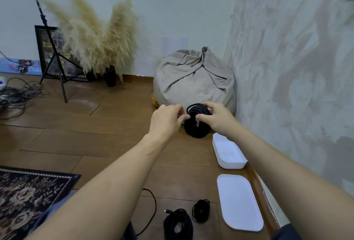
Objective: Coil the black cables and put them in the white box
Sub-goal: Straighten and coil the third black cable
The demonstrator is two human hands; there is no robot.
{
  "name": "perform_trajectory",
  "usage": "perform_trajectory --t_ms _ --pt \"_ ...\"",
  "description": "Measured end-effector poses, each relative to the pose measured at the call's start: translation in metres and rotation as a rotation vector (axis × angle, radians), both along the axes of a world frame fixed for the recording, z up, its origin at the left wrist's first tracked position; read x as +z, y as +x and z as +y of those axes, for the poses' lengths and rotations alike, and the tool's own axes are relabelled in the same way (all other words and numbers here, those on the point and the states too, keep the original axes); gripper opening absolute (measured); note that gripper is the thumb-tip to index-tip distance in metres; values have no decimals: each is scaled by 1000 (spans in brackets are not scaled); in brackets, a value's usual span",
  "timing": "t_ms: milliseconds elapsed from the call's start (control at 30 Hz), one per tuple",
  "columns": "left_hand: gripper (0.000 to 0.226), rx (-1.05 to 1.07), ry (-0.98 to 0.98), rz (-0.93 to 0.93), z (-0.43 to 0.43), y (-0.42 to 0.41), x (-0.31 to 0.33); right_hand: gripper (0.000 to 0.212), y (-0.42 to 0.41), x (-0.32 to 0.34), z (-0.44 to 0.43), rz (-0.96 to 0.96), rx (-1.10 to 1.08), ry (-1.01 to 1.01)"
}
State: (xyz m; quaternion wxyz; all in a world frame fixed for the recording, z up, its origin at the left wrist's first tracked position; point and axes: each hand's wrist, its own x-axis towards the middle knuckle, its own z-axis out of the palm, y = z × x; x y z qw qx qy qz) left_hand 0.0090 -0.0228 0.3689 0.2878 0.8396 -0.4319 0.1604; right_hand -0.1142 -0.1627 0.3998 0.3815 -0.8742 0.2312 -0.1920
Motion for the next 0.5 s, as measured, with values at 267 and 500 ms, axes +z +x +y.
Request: perform_trajectory --t_ms 267,500 --pt "23 220 8 -79 10 18 -20 42 -1 -3 5 84 79 -127" --pt "26 75 -75 376 2 18 -16 38 4 -9 11 90 184 -145"
